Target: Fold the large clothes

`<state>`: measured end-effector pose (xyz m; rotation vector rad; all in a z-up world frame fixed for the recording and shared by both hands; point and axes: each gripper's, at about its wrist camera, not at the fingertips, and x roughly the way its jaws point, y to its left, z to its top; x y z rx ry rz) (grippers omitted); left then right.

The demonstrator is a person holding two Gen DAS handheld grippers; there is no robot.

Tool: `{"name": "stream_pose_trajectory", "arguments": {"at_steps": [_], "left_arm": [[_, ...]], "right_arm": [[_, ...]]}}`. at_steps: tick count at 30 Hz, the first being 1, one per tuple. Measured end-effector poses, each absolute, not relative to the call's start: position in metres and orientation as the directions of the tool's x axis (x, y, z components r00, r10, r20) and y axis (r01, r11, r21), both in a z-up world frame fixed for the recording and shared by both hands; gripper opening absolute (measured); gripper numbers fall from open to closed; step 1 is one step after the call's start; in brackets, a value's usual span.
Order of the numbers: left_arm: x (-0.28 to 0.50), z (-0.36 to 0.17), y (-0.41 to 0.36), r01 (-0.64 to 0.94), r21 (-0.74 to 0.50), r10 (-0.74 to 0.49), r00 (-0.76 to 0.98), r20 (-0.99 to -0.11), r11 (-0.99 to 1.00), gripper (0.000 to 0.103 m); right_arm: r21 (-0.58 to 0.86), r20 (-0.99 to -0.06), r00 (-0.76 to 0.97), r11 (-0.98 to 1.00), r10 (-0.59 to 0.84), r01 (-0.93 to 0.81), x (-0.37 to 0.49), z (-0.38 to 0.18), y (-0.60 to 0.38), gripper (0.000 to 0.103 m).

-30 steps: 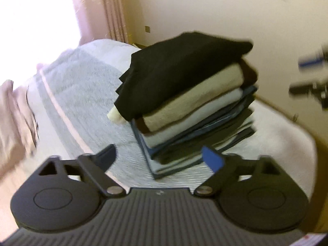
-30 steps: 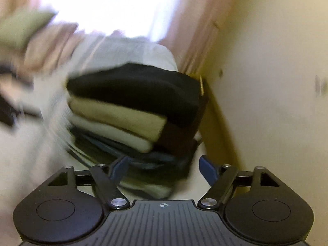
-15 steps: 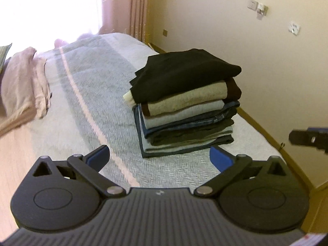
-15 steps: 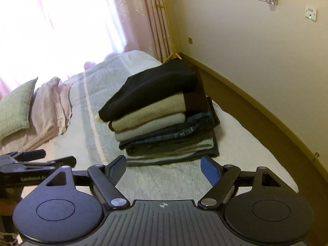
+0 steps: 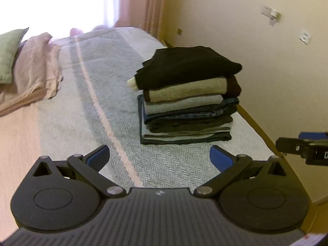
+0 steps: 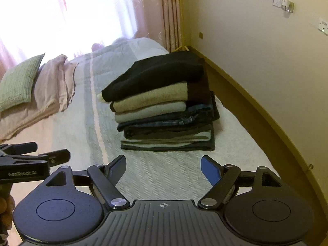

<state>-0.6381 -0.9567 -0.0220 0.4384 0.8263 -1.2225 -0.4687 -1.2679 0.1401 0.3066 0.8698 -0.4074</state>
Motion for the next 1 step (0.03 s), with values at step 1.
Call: {"name": "stream_pose_trajectory", "arguments": {"at_steps": [1], "left_arm": [[-0.6407,-0.0217,-0.9559,0.941,-0.132,-0.649,0.109,-0.753,0.311,0.102]], "right_arm": [[0.101,-0.788,0.578,0.882,-0.212,0.461,-0.47,0.1392,-1.2702,0.077]]}}
